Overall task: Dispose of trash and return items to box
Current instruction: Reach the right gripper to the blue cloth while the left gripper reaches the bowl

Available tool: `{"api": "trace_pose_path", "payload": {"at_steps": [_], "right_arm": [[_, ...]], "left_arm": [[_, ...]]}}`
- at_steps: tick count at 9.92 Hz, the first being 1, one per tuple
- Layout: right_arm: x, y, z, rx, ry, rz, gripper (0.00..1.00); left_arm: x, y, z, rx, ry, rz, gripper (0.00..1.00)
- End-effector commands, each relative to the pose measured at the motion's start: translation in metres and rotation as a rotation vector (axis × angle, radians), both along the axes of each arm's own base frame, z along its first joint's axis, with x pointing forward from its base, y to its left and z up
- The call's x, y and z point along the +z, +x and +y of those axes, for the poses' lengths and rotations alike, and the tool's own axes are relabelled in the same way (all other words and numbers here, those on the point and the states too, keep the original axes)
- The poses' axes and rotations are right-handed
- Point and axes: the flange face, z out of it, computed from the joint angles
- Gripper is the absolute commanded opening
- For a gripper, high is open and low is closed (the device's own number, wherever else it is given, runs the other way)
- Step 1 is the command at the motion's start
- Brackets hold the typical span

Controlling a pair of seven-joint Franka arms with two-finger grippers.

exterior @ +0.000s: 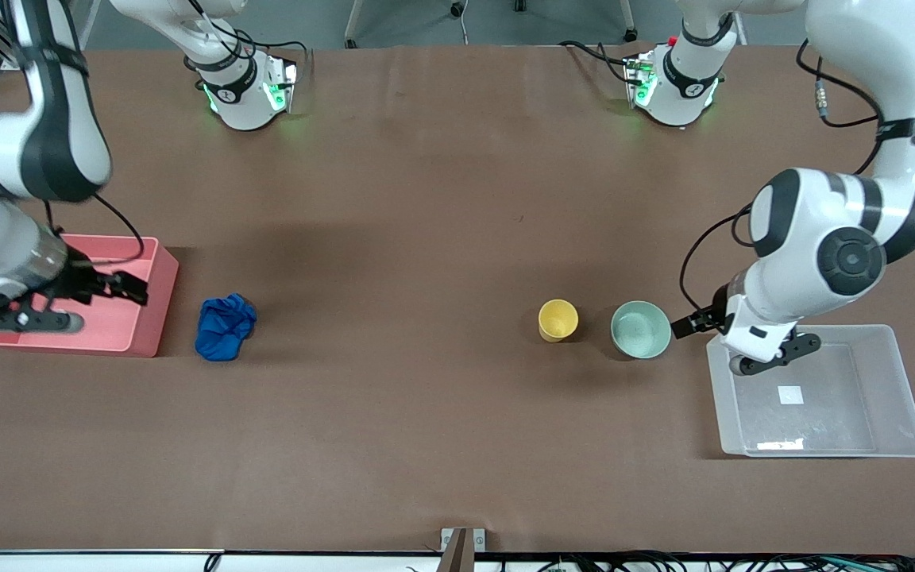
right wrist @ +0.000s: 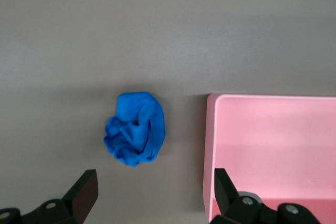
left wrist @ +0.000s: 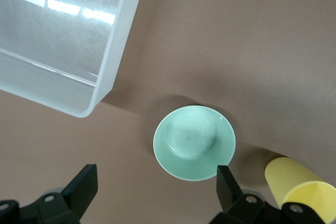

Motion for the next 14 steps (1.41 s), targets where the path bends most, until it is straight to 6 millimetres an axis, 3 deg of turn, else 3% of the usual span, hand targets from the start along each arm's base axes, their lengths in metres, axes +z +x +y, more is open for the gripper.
{"api": "trace_pose_path", "payload": {"at_steps": [1,2,4,6,7,8,9,10,11,12,14], "right_arm": [[-0.054,0.015,0.0,-0.008,0.002,0.013,0.97],[-0.079,0.02,-0.003,-0.011,0.0,0.016,0.97],[-0.119,0.022,-0.001,-0.006,-0.003,0.024,0.97],[-0.153,0.008,0.004,0.004,-0.003,0.024,0.91],[-0.165,0.0,0.008,0.011,-0.003,0.004,0.83],[-0.178,-0.004,0.011,0.017,-0.003,0.009,0.65],[-0.186,-0.005,0.014,0.023,-0.004,0.02,0.46],[-0.19,-0.005,0.016,0.026,-0.004,0.026,0.26],[-0.19,-0.006,0.016,0.026,-0.004,0.029,0.15],[-0.19,-0.007,0.016,0.026,-0.004,0.038,0.11],[-0.174,-0.007,0.016,0.022,-0.002,0.062,0.04]], "left_arm": [[-0.058,-0.022,0.007,0.023,0.014,-0.001,1.0],[-0.075,-0.031,0.007,0.035,0.017,0.009,0.98],[-0.104,-0.04,0.007,0.033,0.017,0.023,0.83],[-0.133,-0.042,0.006,0.033,0.013,0.028,0.68],[-0.138,-0.043,0.005,0.031,0.013,0.033,0.53],[-0.141,-0.042,0.004,0.03,0.013,0.035,0.39],[-0.144,-0.041,0.003,0.03,0.012,0.033,0.29],[-0.151,-0.041,0.003,0.031,0.009,0.028,0.29],[-0.155,-0.04,0.003,0.031,0.007,0.023,0.17],[-0.152,-0.037,0.002,0.034,0.004,0.018,0.0],[-0.139,-0.03,0.005,0.027,0.001,-0.002,0.0]]}}
